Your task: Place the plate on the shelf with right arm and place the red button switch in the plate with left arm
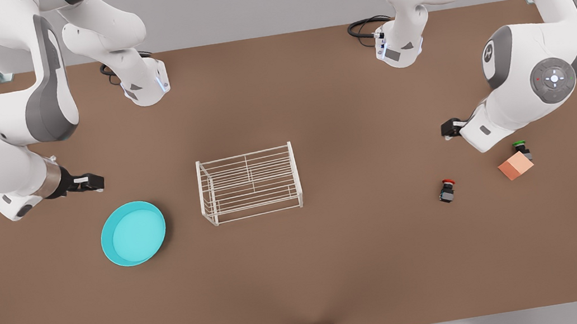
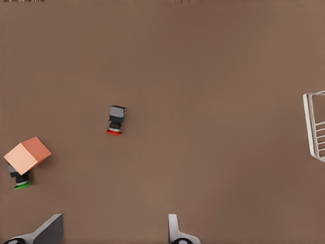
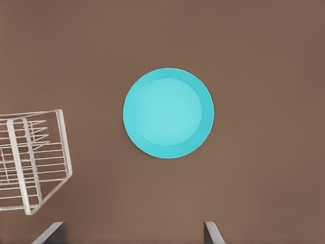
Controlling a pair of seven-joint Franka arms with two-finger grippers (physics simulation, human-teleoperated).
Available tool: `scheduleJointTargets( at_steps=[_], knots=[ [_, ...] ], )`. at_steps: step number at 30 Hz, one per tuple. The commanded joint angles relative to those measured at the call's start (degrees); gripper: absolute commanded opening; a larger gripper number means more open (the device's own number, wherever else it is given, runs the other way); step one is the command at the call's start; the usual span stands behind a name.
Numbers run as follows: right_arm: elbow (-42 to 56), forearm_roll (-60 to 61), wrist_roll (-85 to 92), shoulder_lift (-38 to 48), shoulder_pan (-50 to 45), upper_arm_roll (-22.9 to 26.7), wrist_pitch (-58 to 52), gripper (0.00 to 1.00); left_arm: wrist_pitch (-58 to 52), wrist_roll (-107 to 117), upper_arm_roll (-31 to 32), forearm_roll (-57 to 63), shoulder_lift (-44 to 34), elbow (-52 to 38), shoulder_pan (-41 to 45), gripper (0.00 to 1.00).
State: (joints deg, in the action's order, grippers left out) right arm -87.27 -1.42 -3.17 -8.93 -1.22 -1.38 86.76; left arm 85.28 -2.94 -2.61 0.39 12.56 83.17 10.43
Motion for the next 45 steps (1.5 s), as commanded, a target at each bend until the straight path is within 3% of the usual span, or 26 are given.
scheduleJointTargets(
  at_steps=[1,3,5,8,11,15,22,30,38,39,41,45],
  knots=[
    [0.0,0.2,0.0,0.1,0.0,0.1,0.3,1.00,0.2,-2.2,0.0,0.0,-0.2,0.0,-0.1,1.00],
    [0.0,-0.7,2.7,0.1,0.4,0.1,-0.3,1.00,0.8,-2.2,0.0,0.0,0.7,0.0,-0.1,1.00],
    [0.2,-0.4,9.3,-3.4,2.3,0.1,0.2,1.00,11.6,-4.8,0.0,-0.1,7.9,0.0,-0.9,1.00],
    [12.5,2.6,12.7,-19.8,8.6,0.1,2.4,1.00,24.6,-17.1,0.0,0.1,20.8,0.1,-1.4,1.00],
    [12.4,8.8,19.9,-27.1,12.9,0.1,11.2,1.00,33.9,-21.4,0.0,0.0,27.5,0.2,-3.4,1.00],
    [10.1,9.2,20.7,-30.6,13.2,0.1,21.4,1.00,34.7,-26.6,0.1,-0.2,28.2,3.3,-5.2,1.00],
    [-5.1,5.4,25.1,-25.5,13.4,0.1,32.2,1.00,39.9,-26.4,-1.9,1.5,29.4,9.3,-5.2,1.00],
    [-11.8,5.8,24.9,-26.9,15.4,0.1,38.5,1.00,40.0,-26.2,-1.9,1.3,30.0,10.5,-5.1,1.00],
    [-11.8,7.0,24.9,-29.1,15.4,0.0,39.3,1.00,39.7,-14.8,-1.9,1.3,30.0,10.5,-5.0,1.00],
    [-11.8,7.2,24.9,-29.1,15.4,0.0,39.3,0.98,39.8,-14.7,-1.9,1.3,30.0,10.4,-4.9,1.00],
    [-11.8,7.2,25.0,-29.1,15.4,0.0,39.3,0.69,39.8,-12.4,-1.9,1.4,30.1,10.4,-4.7,1.00],
    [-11.7,7.1,25.0,-29.2,15.3,-0.1,39.2,0.49,39.9,-12.8,-1.9,1.6,30.9,10.3,-4.6,1.00]
  ],
)
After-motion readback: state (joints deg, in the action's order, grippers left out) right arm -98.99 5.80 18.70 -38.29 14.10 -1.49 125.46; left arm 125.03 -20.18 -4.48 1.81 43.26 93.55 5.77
